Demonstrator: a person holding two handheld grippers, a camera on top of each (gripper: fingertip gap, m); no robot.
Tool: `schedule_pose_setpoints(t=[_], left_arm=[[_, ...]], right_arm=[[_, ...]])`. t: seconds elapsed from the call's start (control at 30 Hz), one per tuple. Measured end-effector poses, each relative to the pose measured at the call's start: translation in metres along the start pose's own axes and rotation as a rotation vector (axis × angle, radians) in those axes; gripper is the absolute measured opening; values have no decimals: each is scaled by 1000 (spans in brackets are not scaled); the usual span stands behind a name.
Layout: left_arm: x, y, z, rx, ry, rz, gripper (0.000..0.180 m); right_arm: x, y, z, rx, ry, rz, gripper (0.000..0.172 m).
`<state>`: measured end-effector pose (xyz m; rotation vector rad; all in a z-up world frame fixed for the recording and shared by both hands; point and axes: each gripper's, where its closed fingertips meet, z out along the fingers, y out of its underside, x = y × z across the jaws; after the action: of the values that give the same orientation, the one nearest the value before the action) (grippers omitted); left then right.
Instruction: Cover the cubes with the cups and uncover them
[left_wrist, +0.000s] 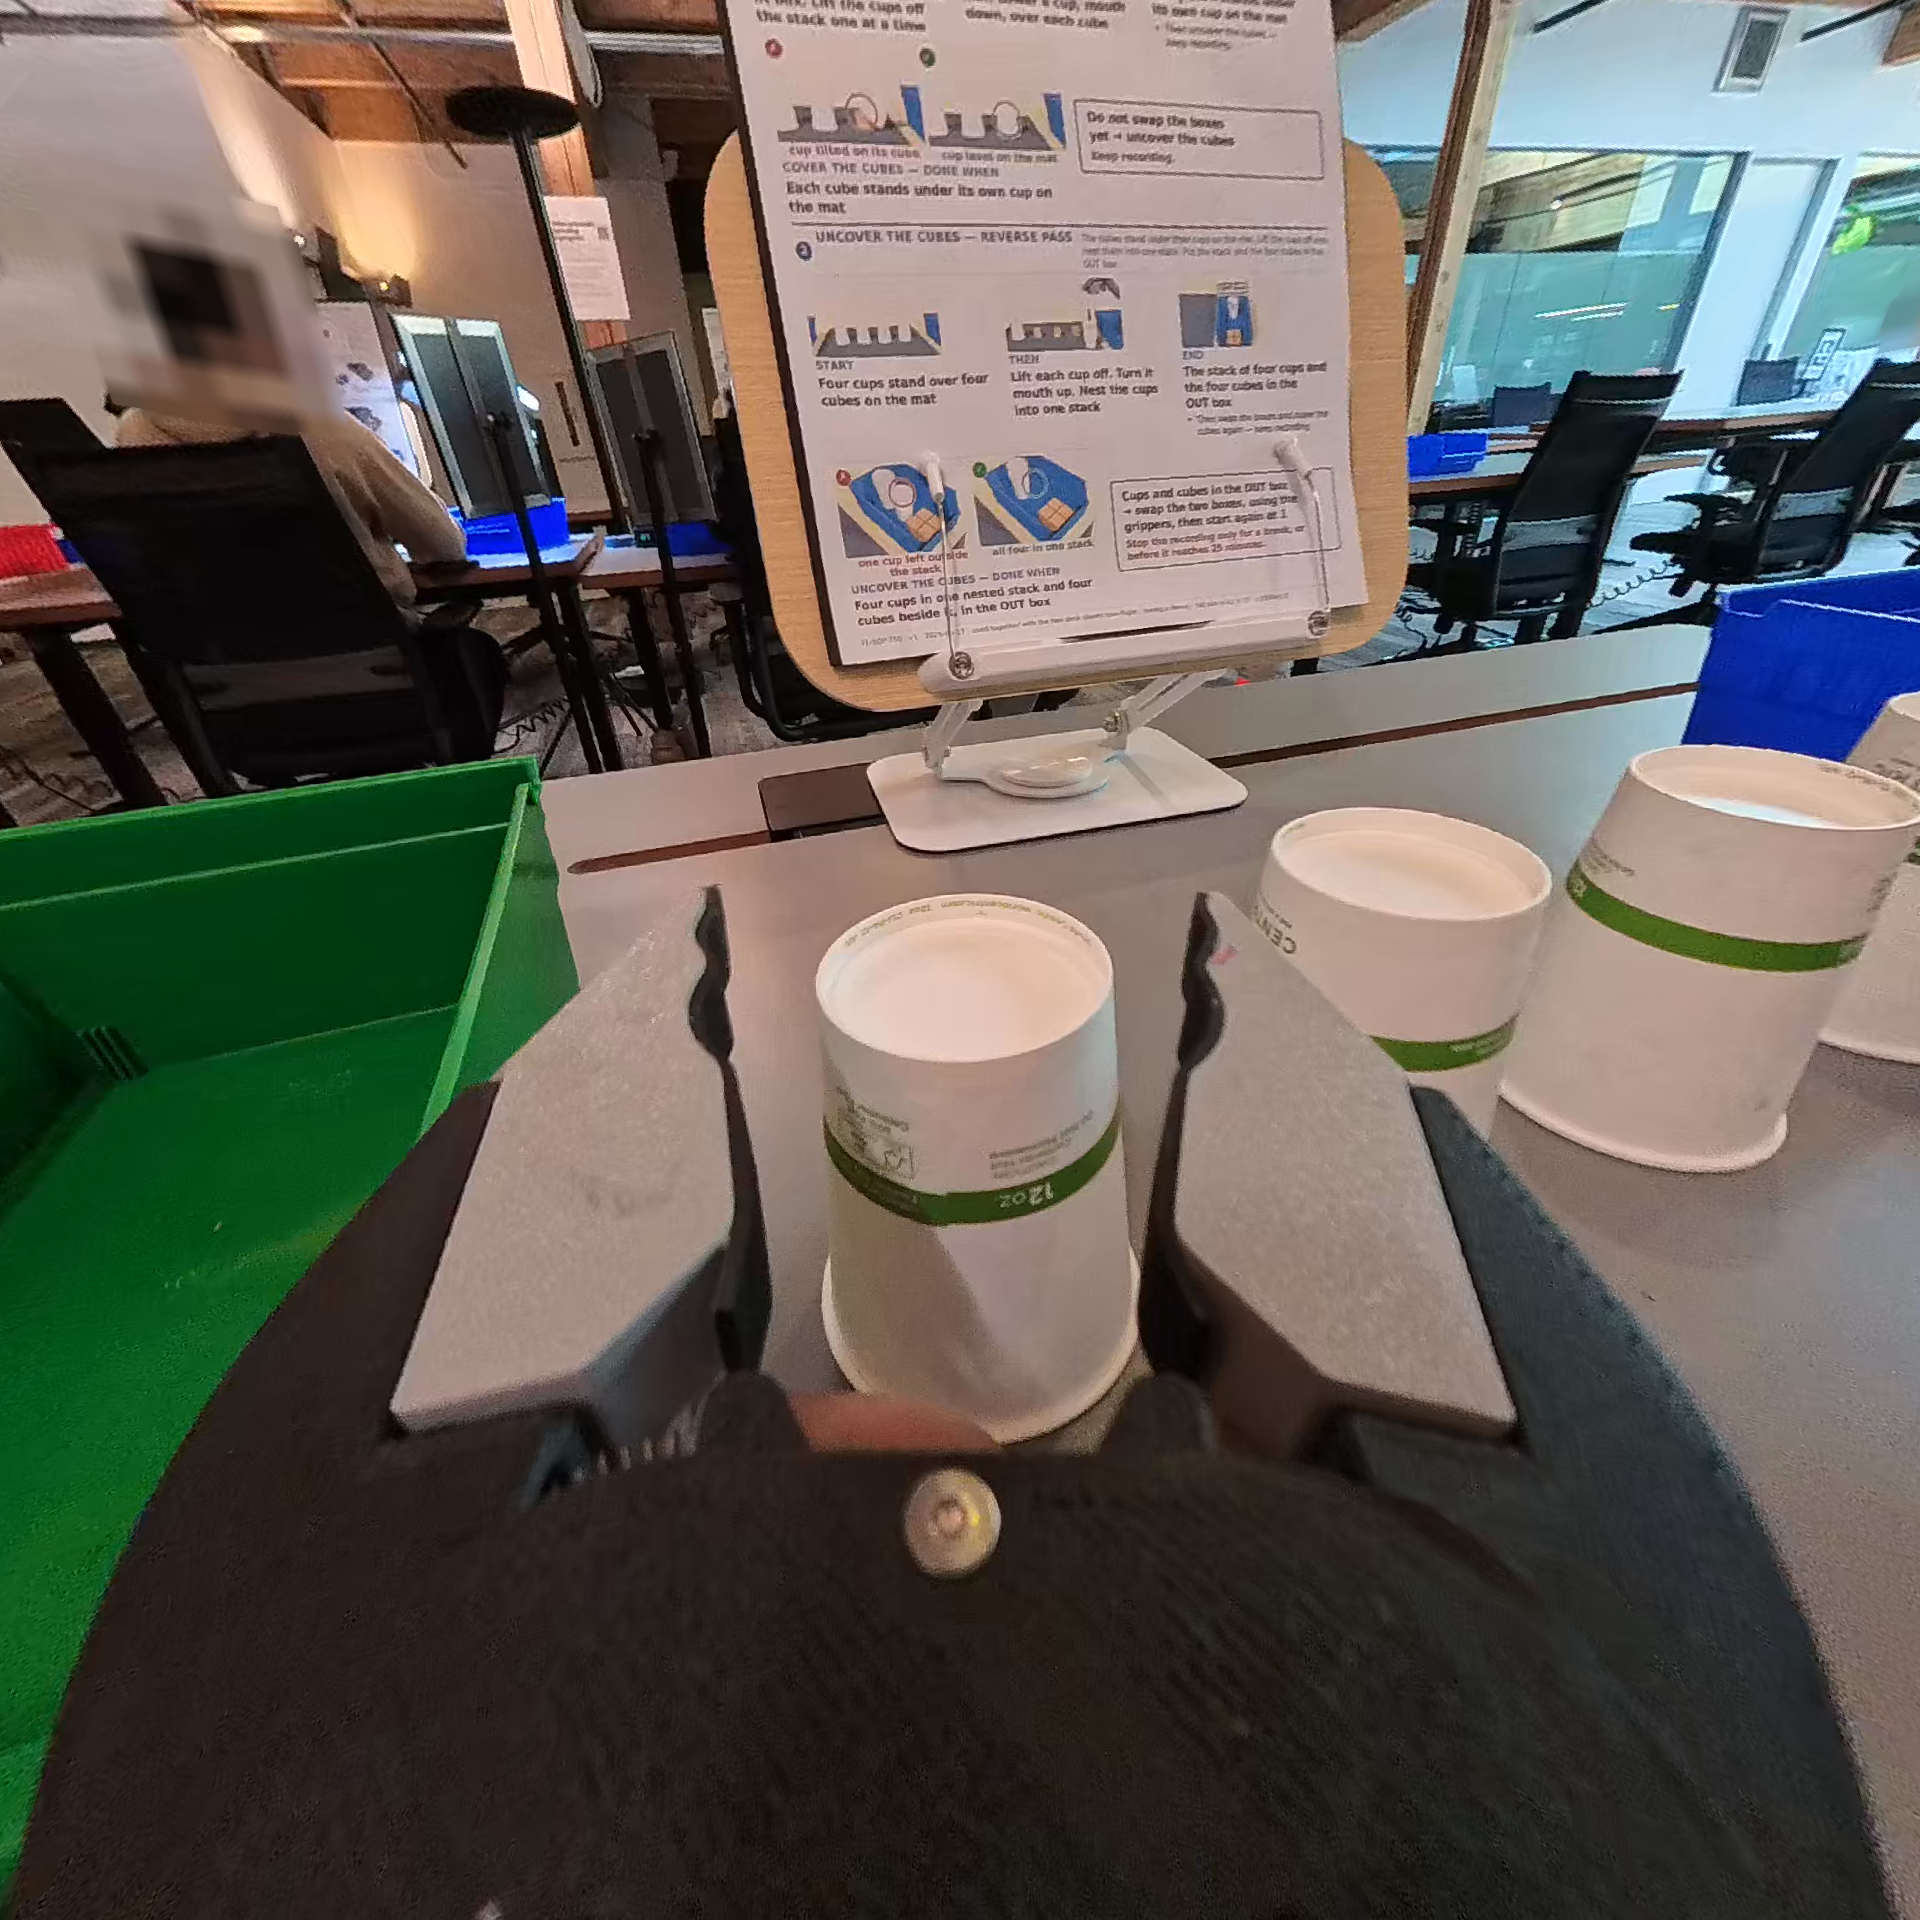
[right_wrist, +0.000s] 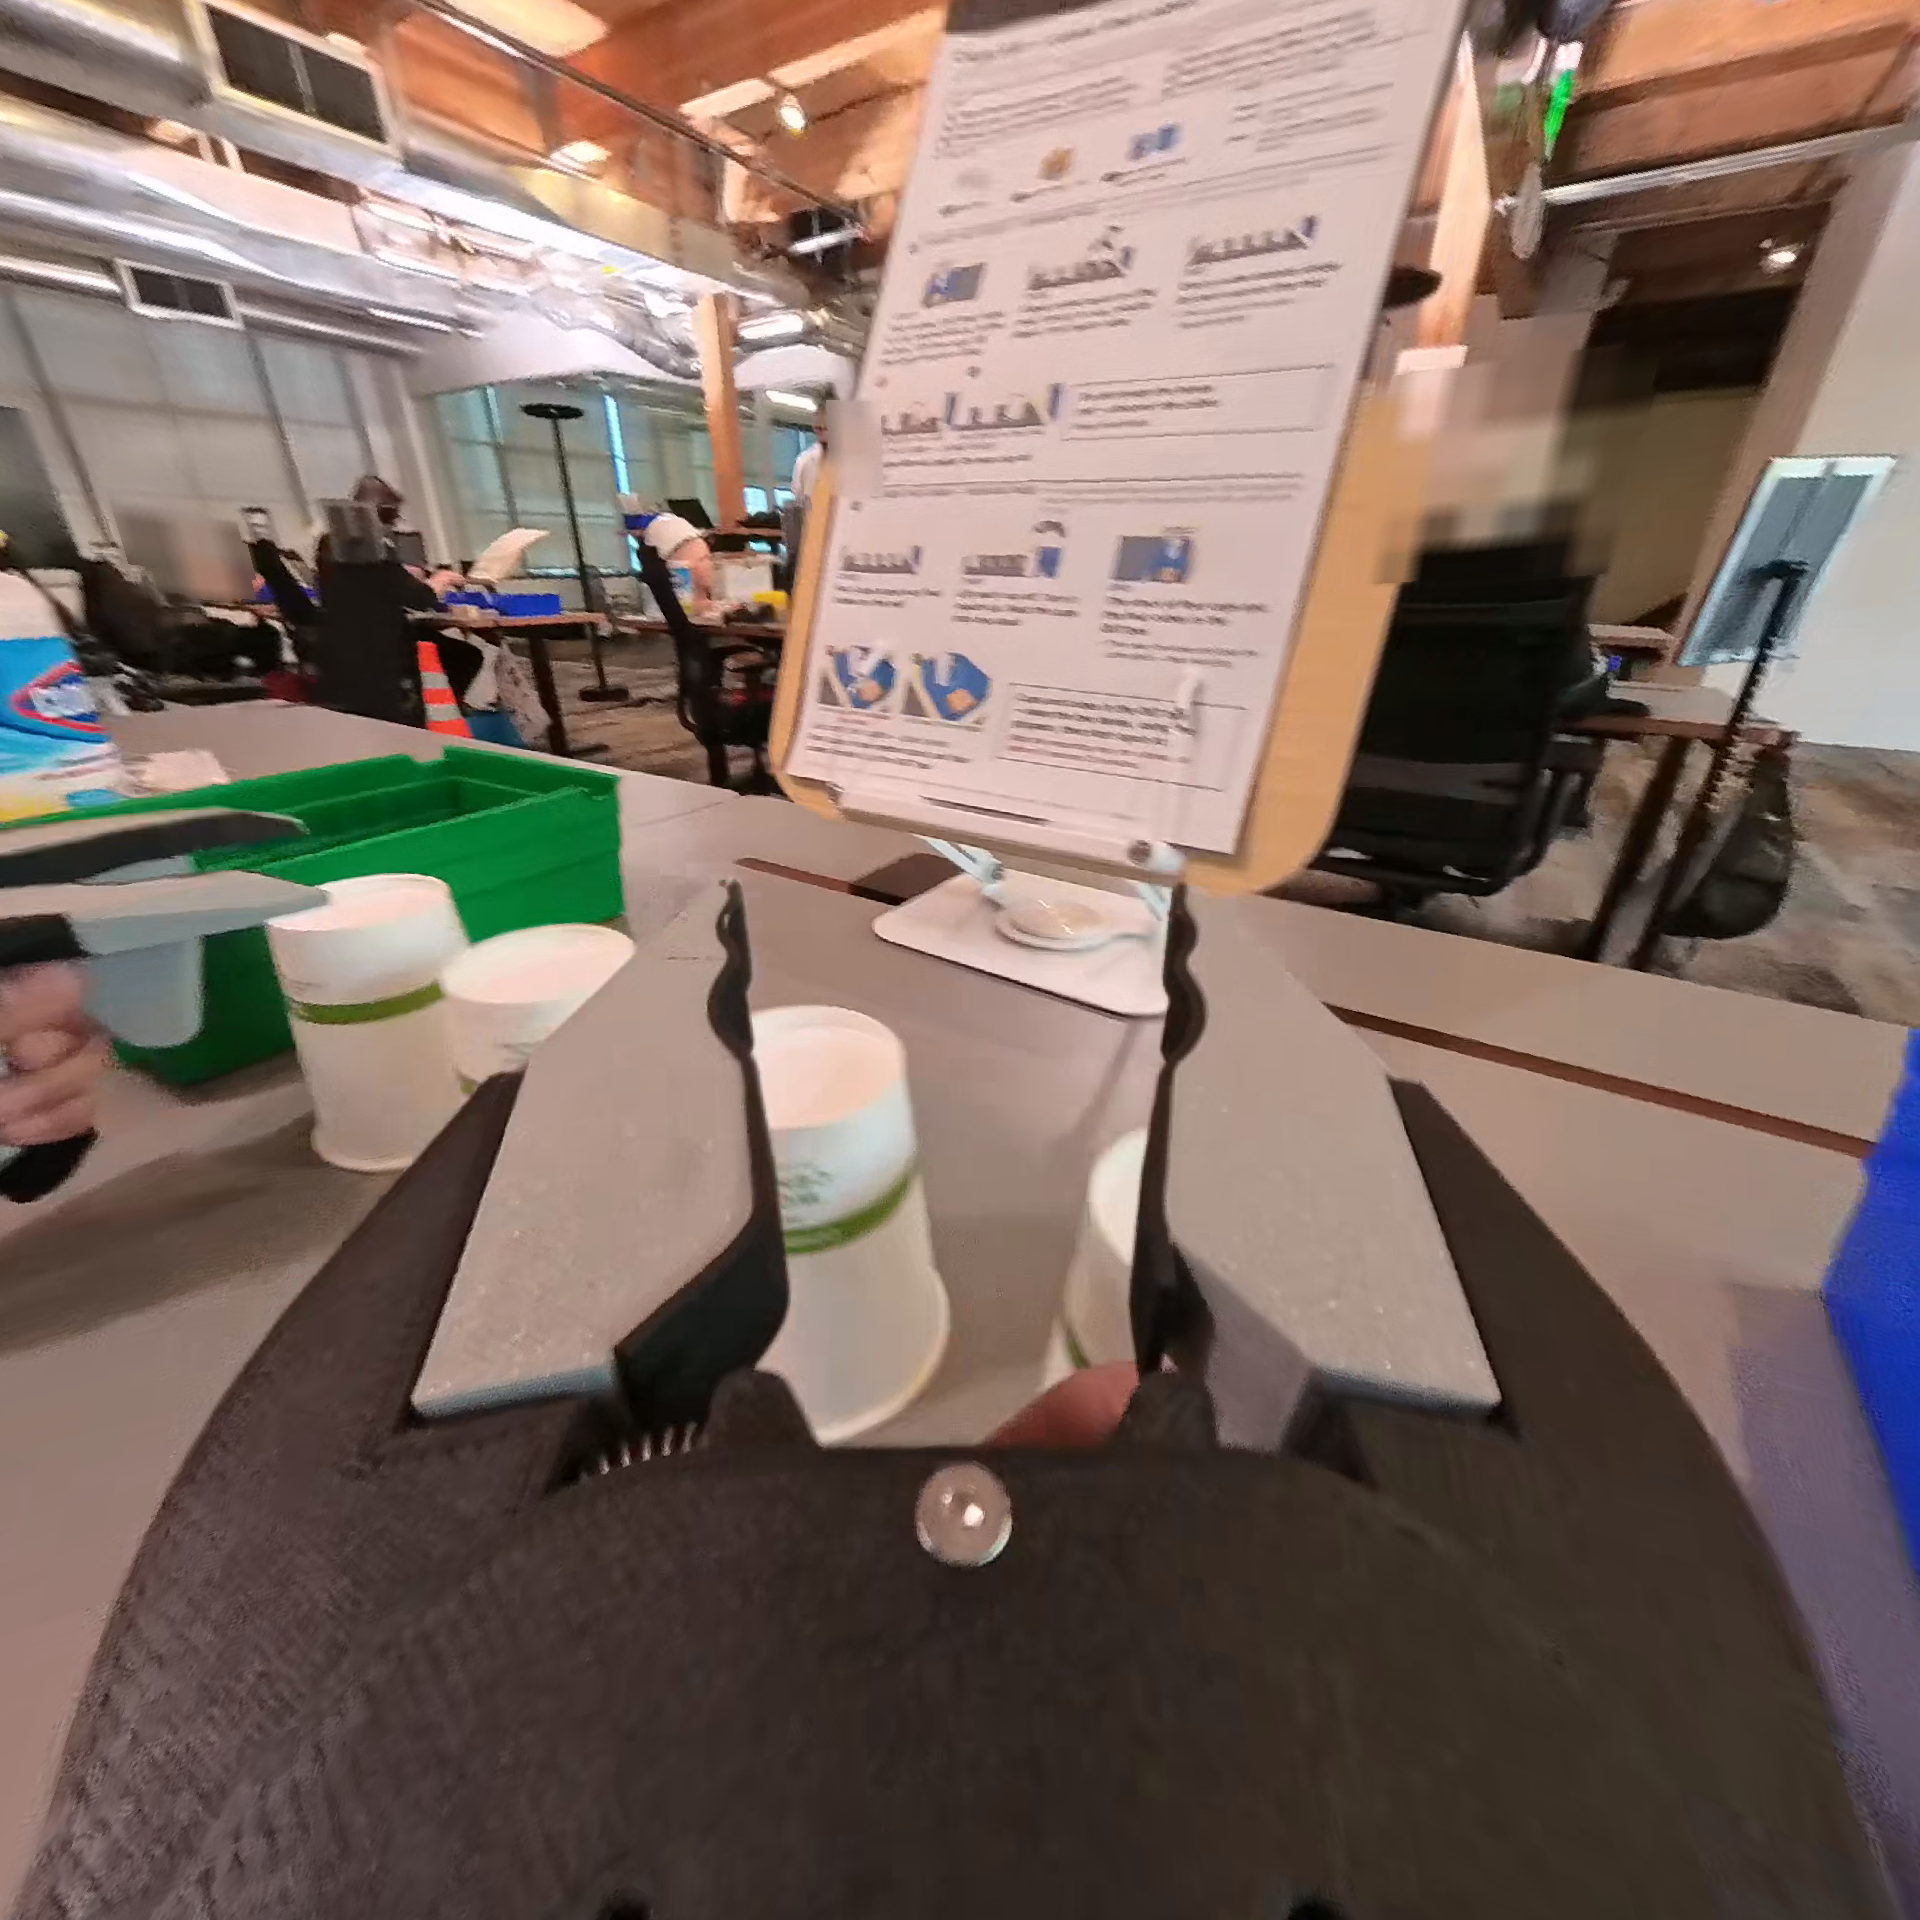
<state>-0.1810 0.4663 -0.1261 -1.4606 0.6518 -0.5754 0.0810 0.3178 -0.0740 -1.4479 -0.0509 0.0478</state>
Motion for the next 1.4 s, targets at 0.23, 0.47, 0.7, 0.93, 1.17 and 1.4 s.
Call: schedule_pose_setpoints(t=[0.23,0.47,0.7,0.93,1.17,1.4], left_arm=[[-2,0,1,6,-4,-1,84],[3,-9,-3,53,34,-18,83],[50,-34,-20,201,305,-32,68],[87,-36,-33,229,483,40,69],[135,-11,-43,143,692,159,66],[142,4,-38,106,666,256,66]], right_arm=[[36,18,-12,-64,42,-19,77],[53,25,-16,-89,94,-34,76],[50,37,-14,-140,70,-56,75],[50,38,-14,-148,65,-37,72],[39,42,-13,-177,46,-132,69],[35,51,-10,-225,36,-155,69]])
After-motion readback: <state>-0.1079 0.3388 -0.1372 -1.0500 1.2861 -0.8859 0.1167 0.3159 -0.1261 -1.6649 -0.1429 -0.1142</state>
